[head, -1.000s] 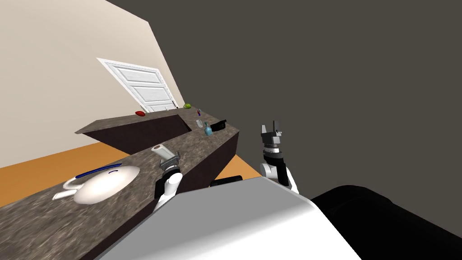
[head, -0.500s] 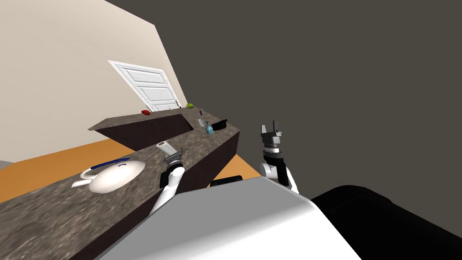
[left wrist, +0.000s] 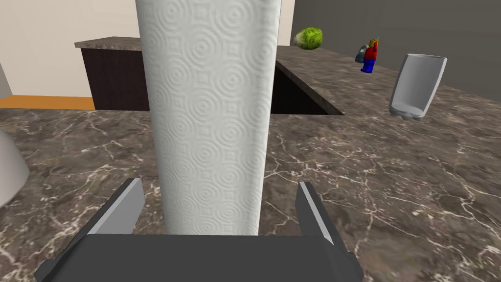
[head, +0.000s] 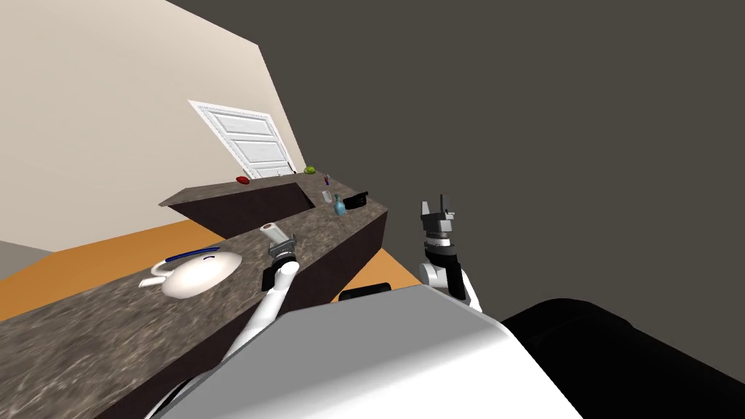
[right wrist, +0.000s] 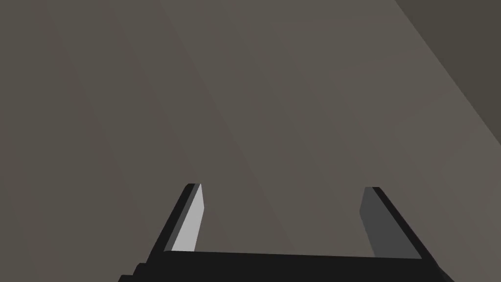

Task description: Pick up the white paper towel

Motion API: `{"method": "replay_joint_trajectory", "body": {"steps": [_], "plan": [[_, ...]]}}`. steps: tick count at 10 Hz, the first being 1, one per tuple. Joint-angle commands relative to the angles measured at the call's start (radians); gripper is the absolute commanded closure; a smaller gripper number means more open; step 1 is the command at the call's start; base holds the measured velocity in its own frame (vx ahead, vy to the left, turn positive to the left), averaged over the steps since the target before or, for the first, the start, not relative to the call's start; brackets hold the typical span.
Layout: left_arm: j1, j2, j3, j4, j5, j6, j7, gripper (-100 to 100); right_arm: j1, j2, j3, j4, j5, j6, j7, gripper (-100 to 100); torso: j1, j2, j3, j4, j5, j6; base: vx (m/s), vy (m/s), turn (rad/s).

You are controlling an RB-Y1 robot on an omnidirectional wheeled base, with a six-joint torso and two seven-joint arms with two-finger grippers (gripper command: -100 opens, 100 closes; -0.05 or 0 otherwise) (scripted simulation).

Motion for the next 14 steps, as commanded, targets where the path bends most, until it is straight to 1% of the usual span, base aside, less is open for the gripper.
{"method": "replay_joint_trajectory", "body": {"steps": [1,2,3,4,5,9,10,11,12,13,14], "plan": [[-0.050,0.026,-0.019,0.050,0.021,-0.010,-0.003,-100,0.000,0.000,0.000,0.000,0.000,0.000,0.000,0,0.000,0.000,0.000,0.000,0.000,0.000,-0.045,-0.013,0.060],[-0.079,0.052,-0.037,0.089,0.039,-0.019,-0.001,-100,0.000,0.000,0.000,0.000,0.000,0.000,0.000,0,0.000,0.001,0.000,0.000,0.000,0.000,-0.066,-0.027,0.106],[-0.099,0.052,-0.037,0.109,0.039,-0.019,-0.001,-100,0.000,0.000,0.000,0.000,0.000,0.000,0.000,0,-0.001,0.002,0.001,0.000,0.000,0.000,-0.046,-0.027,0.048],[-0.082,0.047,-0.032,0.089,0.037,-0.017,-0.003,-100,0.000,0.000,0.000,0.000,0.000,0.000,0.000,0,-0.001,0.001,0.001,0.000,0.000,0.000,-0.014,-0.010,0.003],[-0.084,0.048,-0.033,0.091,0.037,-0.016,-0.004,100,0.000,0.000,0.000,0.000,0.000,0.000,0.000,0,0.000,0.000,0.000,0.000,0.000,0.000,0.000,0.000,0.000],[-0.084,0.048,-0.032,0.091,0.038,-0.017,-0.003,100,0.000,0.000,0.000,0.000,0.000,0.000,0.000,0,0.001,-0.002,-0.001,-0.001,0.000,0.000,0.000,0.000,0.000],[-0.084,0.048,-0.032,0.091,0.038,-0.017,-0.004,0,0.000,0.000,0.000,0.000,0.000,0.000,0.000,0,0.001,-0.002,-0.001,-0.001,0.000,0.000,0.000,0.000,0.000],[-0.052,0.026,-0.019,0.057,0.021,-0.010,-0.003,100,0.000,0.000,0.000,0.000,0.000,0.000,0.000,0,0.001,-0.002,-0.001,-0.001,0.000,0.000,0.036,0.014,-0.061],[-0.013,0.000,-0.001,0.021,0.004,0.000,-0.005,100,0.000,0.000,0.000,0.000,0.000,0.000,0.000,0,0.001,-0.003,-0.002,-0.001,0.001,0.001,0.075,0.039,-0.123],[-0.005,0.000,-0.001,0.005,0.004,0.000,-0.005,100,0.000,0.000,0.000,0.000,0.000,0.000,0.000,0,0.002,-0.006,-0.004,-0.002,0.003,0.003,0.051,0.029,-0.063],[0.038,-0.026,0.017,-0.034,-0.013,0.009,-0.007,100,0.000,0.000,0.000,0.000,0.000,0.000,0.000,0,0.002,-0.007,-0.005,-0.003,0.004,0.003,0.053,0.021,-0.078]]}}
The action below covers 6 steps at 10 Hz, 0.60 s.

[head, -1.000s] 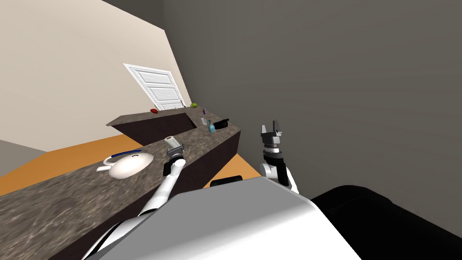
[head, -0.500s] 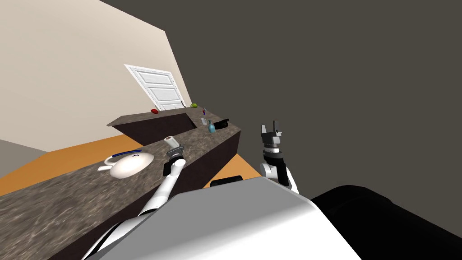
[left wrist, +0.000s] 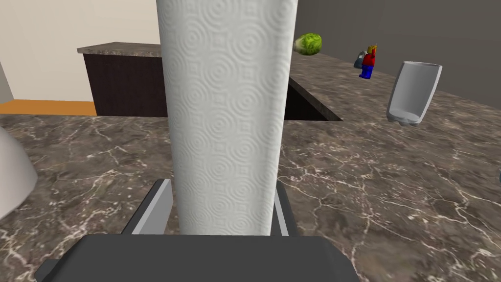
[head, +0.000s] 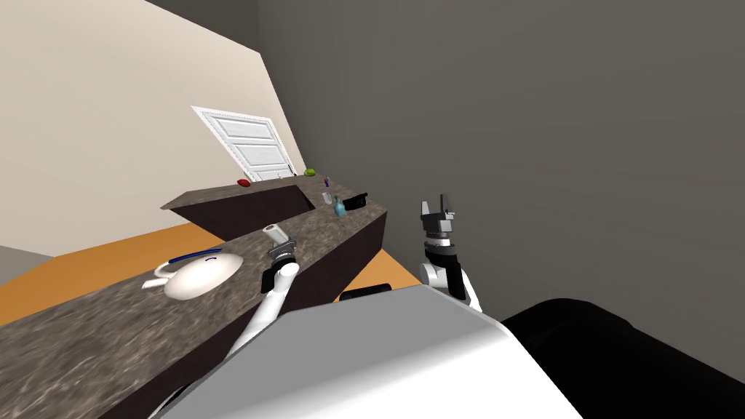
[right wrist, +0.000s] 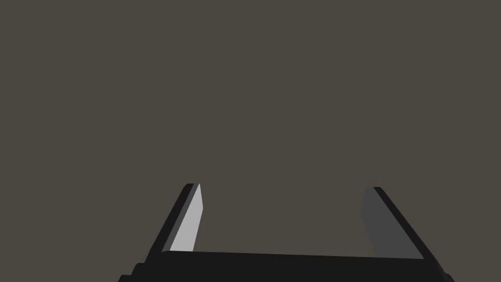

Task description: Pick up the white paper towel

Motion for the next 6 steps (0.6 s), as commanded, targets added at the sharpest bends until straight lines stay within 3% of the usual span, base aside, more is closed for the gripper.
{"method": "replay_joint_trajectory", "body": {"steps": [1,6], "plan": [[0.022,-0.015,0.009,-0.028,-0.007,0.010,-0.003,100,0.000,0.000,0.000,0.000,0.000,0.000,0.000,0,0.000,0.000,0.000,0.000,0.000,0.000,0.034,0.013,-0.027],[0.188,-0.118,0.082,-0.212,-0.075,0.048,-0.011,100,0.000,0.000,0.000,0.000,0.000,0.000,0.000,0,-0.001,-0.001,-0.002,-0.003,0.003,0.001,0.047,0.018,-0.078]]}}
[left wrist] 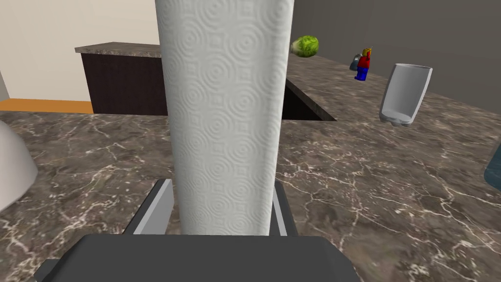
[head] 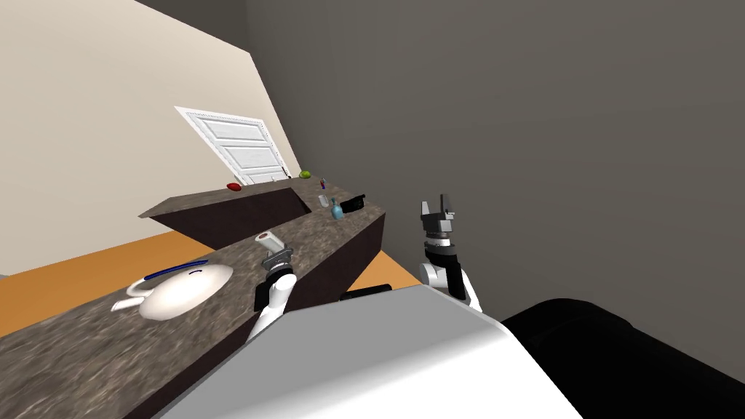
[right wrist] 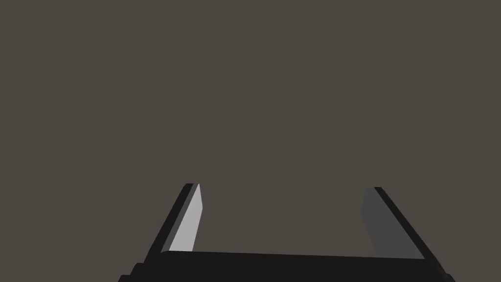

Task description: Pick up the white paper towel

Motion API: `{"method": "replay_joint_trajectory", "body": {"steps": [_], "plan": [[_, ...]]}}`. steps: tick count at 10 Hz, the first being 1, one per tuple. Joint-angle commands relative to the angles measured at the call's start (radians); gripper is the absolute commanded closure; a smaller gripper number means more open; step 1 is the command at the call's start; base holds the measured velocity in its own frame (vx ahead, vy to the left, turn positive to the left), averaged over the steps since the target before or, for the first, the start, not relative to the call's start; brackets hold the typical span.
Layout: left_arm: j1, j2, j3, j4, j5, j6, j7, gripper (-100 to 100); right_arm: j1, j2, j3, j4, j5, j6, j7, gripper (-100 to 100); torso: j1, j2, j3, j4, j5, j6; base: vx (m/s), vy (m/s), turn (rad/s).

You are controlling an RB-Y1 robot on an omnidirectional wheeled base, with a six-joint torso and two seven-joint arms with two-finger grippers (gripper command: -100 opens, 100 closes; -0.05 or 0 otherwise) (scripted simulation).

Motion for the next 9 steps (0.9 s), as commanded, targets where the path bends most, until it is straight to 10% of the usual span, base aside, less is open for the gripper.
{"method": "replay_joint_trajectory", "body": {"steps": [1,8,9], "plan": [[0.048,-0.022,0.016,-0.050,-0.006,0.014,-0.010,100,0.000,0.000,0.000,0.000,0.000,0.000,0.000,0,0.000,0.000,0.000,0.000,0.000,0.000,0.038,0.021,-0.048],[0.179,-0.105,0.073,-0.211,-0.051,0.050,-0.029,100,0.000,0.000,0.000,0.000,0.000,0.000,0.000,0,0.000,-0.001,-0.001,-0.001,0.000,-0.001,0.031,0.015,-0.045],[0.180,-0.105,0.074,-0.213,-0.053,0.049,-0.029,0,0.000,0.000,0.000,0.000,0.000,0.000,0.000,0,0.000,0.000,0.000,-0.001,0.000,-0.001,0.000,0.000,0.000]]}}
